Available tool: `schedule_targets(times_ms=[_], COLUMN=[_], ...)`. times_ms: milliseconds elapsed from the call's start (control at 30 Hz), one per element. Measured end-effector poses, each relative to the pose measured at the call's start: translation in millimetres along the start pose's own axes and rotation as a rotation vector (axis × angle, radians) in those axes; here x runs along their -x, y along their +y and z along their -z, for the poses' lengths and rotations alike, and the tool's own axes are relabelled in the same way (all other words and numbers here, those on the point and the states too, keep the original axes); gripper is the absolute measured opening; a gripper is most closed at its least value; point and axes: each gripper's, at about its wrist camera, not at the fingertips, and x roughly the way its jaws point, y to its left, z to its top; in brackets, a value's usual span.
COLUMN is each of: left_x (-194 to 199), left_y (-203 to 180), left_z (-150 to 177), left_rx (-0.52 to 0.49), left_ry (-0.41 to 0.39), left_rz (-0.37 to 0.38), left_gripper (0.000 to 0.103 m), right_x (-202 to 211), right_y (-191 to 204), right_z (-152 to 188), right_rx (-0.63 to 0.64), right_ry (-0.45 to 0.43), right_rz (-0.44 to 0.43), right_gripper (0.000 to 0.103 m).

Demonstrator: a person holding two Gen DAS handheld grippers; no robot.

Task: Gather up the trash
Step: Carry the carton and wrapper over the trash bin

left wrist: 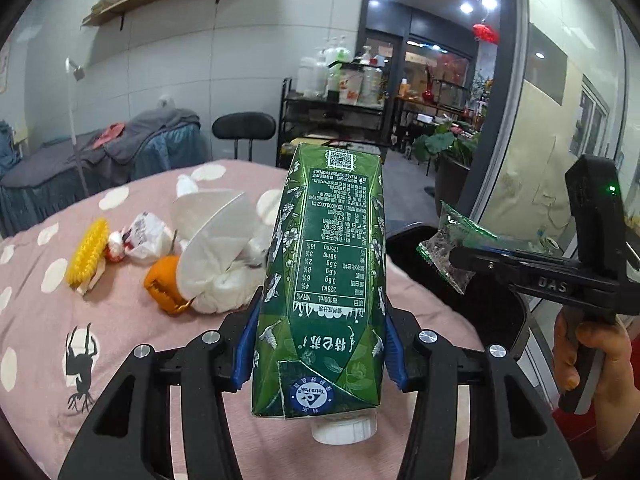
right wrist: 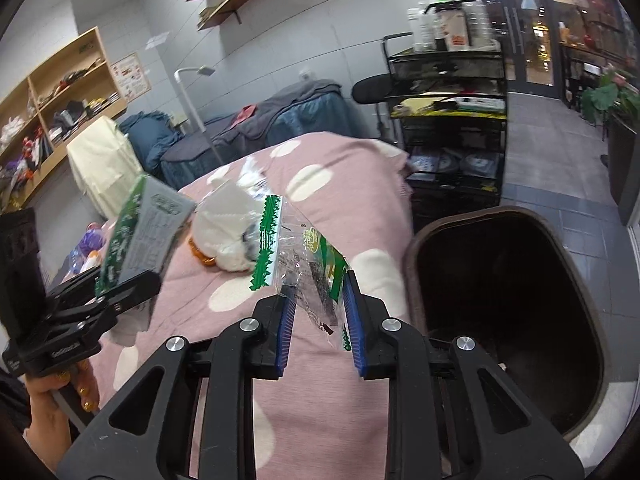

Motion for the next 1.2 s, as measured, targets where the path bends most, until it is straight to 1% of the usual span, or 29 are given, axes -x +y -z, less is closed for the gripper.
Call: schedule_targets(times_ms=[67,133,267,467,667,767,800,833,867,900,1000,1033,1100,1200], left_x=[0,-2,-9,-22,-33,-39,-41,-43,-45,-47,-51,-53,-55,-61], left_y=[-12,-21,-37,-55,-70,-74,-75,-76,-78,-80,-86,-89,-96,-107], left_z=[-3,-7,-14,-22,-27,-29,-29,-30,-31,-31,-32,-33,-34,-34], left_rx=[-0.009,-0.004,-0.009,-0.013,-0.027,-0.024,-0.02,-0.014,-0.01,-0.008,-0.012,-0.013,-0.014,-0.03], left_ry=[-0.019,-0.028,-0.04,-0.047,-0.037,-0.029,-0.025,-0.021,-0.018,-0.015,-0.011,-0.01,-0.006,0.001], left_rz=[0.015,0.048,0.091,0.129,0.152,0.174,0.182,0.189,0.196,0.201,0.213,0.22,0.237,0.252], left_gripper=[0.05,0.05,0.05,0.05,0.05,0.05,0.05,0.05,0.05,0.05,0.05,0.05,0.05,0.05], right_x=[6,10,8,-15,-48,-54,-55,-56,-56,-54,-51,-49,-41,-27], right_y=[-16,-32,-64,-114,-150,-159,-162,-163,-164,-164,-160,-159,-156,-152], right_z=[-1,-1,3,14,30,38,40,42,44,46,49,50,51,50], right_rx=[-0.026,-0.051,-0.105,-0.183,-0.263,-0.299,-0.308,-0.316,-0.321,-0.319,-0.295,-0.293,-0.286,-0.268], right_ry=[-0.017,-0.025,-0.012,0.062,0.156,0.165,0.166,0.165,0.159,0.154,0.144,0.138,0.118,0.081], right_rz=[0.034,0.075,0.15,0.241,0.281,0.289,0.288,0.291,0.299,0.31,0.33,0.332,0.345,0.373], right_gripper=[0.025,0.025,0.025,0.025,0.025,0.027,0.036,0.051,0.059,0.069,0.07,0.073,0.077,0.078])
